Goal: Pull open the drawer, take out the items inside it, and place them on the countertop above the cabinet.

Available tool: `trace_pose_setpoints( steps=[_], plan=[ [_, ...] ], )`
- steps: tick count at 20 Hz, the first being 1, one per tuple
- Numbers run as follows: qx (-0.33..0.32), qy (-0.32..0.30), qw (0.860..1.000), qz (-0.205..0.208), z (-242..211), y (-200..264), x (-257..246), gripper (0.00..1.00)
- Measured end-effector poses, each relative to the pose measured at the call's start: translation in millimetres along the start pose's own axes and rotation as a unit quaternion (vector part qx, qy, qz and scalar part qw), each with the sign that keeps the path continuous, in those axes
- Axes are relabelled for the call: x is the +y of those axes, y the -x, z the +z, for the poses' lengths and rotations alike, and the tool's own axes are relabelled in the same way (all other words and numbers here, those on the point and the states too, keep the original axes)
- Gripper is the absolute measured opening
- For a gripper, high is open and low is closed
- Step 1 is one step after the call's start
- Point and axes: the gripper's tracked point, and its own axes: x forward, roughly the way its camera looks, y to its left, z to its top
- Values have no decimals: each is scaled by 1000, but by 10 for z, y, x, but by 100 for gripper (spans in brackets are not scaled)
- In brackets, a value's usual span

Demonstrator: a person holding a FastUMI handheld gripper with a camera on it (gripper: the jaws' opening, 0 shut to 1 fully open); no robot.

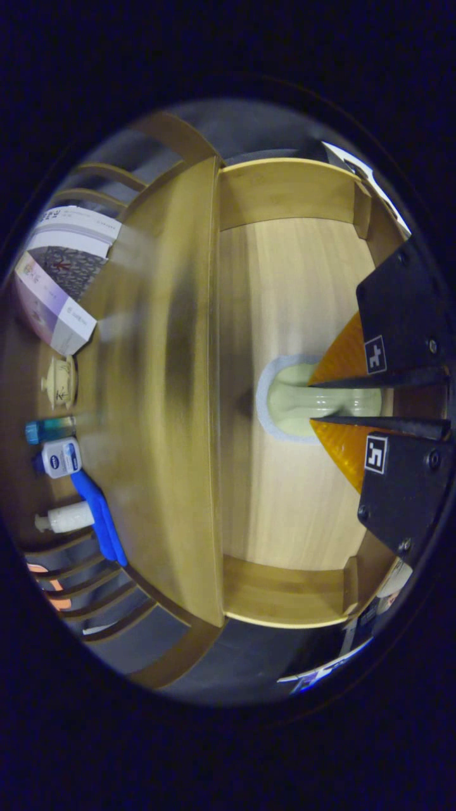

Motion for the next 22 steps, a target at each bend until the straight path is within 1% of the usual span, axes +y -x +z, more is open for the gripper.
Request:
trace_pose_setpoints(
  steps=[6,10,13,16,19,22],
  plan=[
    [-22,11,1000,10,65,379,40,22],
    [-44,3,999,16,279,617,36,22],
    [-58,-14,998,33,482,732,83,22],
    [-65,-18,997,27,734,746,47,22],
    [-64,-40,996,40,992,658,98,22],
    [-74,-31,996,25,1290,575,41,22]
  ],
)
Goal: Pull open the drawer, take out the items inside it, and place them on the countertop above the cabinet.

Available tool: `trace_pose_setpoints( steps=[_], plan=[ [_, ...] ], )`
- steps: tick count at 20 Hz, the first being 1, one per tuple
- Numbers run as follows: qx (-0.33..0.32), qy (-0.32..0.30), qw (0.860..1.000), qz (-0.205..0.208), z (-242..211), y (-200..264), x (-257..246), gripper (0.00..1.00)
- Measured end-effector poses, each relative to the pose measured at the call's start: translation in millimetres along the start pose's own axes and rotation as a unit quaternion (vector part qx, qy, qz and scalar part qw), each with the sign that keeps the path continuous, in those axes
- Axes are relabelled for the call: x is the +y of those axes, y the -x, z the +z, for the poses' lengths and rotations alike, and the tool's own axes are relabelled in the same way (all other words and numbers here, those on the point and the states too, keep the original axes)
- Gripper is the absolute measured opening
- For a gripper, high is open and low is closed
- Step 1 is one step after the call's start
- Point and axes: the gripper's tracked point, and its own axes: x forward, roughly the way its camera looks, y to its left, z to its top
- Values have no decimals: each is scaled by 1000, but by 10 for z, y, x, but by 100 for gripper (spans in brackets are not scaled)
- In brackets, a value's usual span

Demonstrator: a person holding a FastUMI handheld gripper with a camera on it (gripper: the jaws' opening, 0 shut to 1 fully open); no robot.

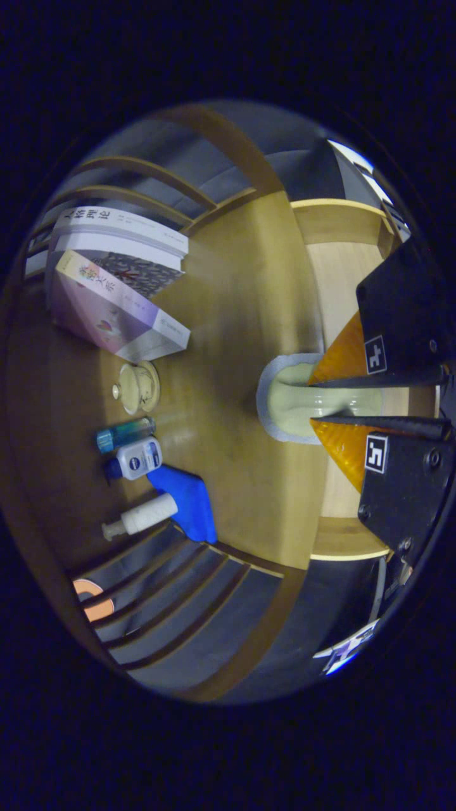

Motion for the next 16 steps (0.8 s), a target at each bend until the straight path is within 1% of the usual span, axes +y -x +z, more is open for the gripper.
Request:
trace_pose_setpoints(
  steps=[2,7,11,14,16],
  plan=[
    [-8,3,1000,0,180,-61,57,22],
    [2,-2,1000,-9,391,-285,53,22],
    [4,-4,1000,-11,445,-440,2,22],
    [-7,-25,1000,1,456,-504,19,22],
    [-20,-15,1000,6,447,-519,10,23]
  ],
)
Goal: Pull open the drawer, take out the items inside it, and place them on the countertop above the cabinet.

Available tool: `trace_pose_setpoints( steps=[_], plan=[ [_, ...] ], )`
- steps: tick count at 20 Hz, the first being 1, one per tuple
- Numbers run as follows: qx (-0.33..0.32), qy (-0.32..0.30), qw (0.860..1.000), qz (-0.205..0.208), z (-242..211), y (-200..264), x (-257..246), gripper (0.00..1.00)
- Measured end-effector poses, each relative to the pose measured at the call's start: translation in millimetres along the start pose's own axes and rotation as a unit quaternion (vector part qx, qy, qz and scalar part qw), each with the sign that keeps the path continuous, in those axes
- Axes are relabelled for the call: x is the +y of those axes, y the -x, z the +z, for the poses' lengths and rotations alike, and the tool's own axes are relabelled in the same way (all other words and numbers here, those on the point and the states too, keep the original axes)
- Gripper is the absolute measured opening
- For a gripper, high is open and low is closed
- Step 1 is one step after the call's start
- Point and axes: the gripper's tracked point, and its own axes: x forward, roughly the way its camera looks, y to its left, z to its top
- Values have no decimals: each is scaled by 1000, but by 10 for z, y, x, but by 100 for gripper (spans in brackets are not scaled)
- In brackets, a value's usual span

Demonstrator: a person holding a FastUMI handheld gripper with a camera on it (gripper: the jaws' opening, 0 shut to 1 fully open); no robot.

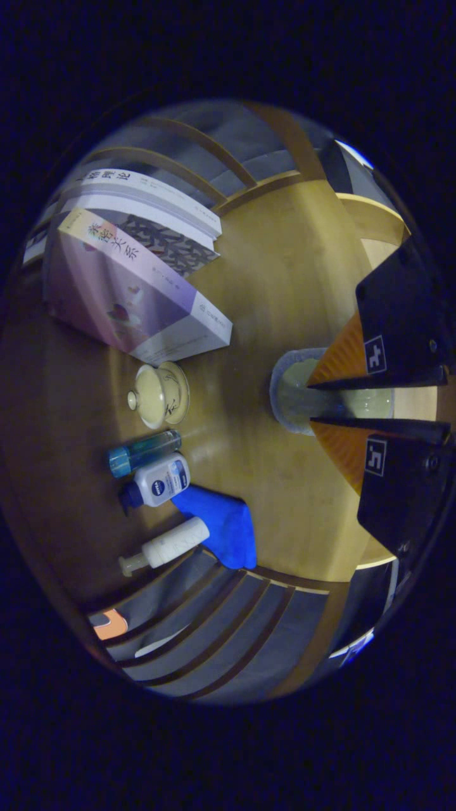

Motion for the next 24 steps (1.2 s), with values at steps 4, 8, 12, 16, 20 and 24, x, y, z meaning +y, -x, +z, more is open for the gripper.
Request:
trace_pose_setpoints(
  steps=[4,8,12,16,20,24],
  plan=[
    [-34,33,999,22,-18,13,39,36],
    [-94,44,994,46,-2,153,124,73],
    [-196,55,977,70,66,528,240,74],
    [-293,48,952,75,69,1015,276,83],
    [-379,56,921,66,-93,1501,234,99],
    [-454,74,887,40,-385,1937,153,98]
  ],
)
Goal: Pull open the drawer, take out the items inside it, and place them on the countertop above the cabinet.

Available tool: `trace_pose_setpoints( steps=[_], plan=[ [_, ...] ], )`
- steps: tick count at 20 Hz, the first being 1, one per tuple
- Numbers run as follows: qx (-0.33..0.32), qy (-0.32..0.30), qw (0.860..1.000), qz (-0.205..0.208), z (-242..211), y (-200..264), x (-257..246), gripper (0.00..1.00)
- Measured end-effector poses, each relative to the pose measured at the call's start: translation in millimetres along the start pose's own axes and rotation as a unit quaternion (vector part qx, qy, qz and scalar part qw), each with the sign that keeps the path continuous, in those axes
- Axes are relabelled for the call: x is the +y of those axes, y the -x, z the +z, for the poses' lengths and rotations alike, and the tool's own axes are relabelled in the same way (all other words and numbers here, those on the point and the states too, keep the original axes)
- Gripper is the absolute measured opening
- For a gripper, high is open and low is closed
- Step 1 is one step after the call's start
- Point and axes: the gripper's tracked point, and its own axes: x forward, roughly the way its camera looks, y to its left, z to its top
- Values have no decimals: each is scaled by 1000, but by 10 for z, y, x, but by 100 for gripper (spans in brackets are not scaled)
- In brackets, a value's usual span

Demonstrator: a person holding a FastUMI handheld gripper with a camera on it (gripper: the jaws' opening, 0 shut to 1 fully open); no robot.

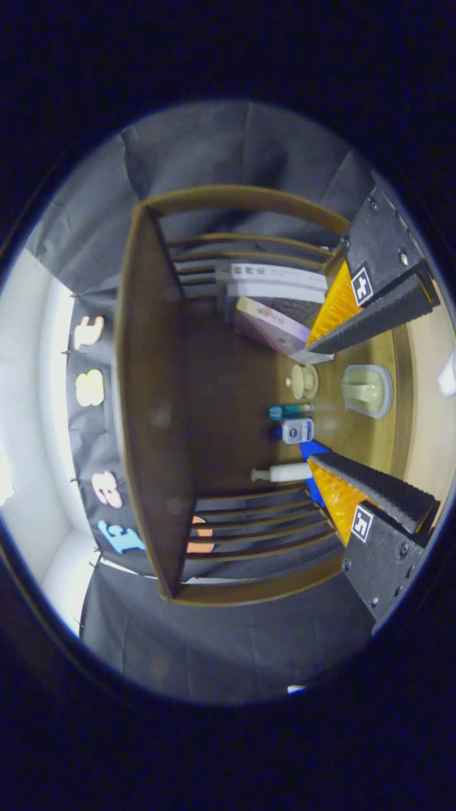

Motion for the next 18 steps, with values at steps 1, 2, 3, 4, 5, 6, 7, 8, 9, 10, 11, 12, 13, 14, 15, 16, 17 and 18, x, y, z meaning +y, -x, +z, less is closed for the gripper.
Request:
trace_pose_setpoints(
  steps=[1,2,3,4,5,6,7,8,9,10,11,12,13,14,15,16,17,18],
  plan=[
    [-11,-2,1000,3,2,129,24,99],
    [-20,-5,1000,6,-12,223,32,99],
    [-27,-9,1000,4,-26,317,11,99],
    [-38,-11,999,-1,-36,400,-14,100],
    [-48,-11,999,-11,-56,513,-76,100],
    [-60,-12,998,-19,-59,601,-114,100],
    [-73,-10,997,-24,-67,720,-135,100],
    [-79,-13,996,-28,-116,812,-143,100],
    [-86,-19,996,-29,-156,919,-141,99],
    [-90,-23,995,-30,-222,991,-137,99],
    [-92,-27,995,-32,-290,1066,-153,99],
    [-97,-30,994,-35,-344,1116,-179,99],
    [-97,-28,994,-37,-419,1174,-191,99],
    [-92,-24,995,-38,-527,1206,-206,99],
    [-84,-17,996,-40,-635,1240,-204,99],
    [-79,-11,996,-41,-742,1280,-206,99],
    [-76,-5,996,-45,-811,1321,-230,99],
    [-74,1,996,-52,-887,1367,-260,99]
  ],
)
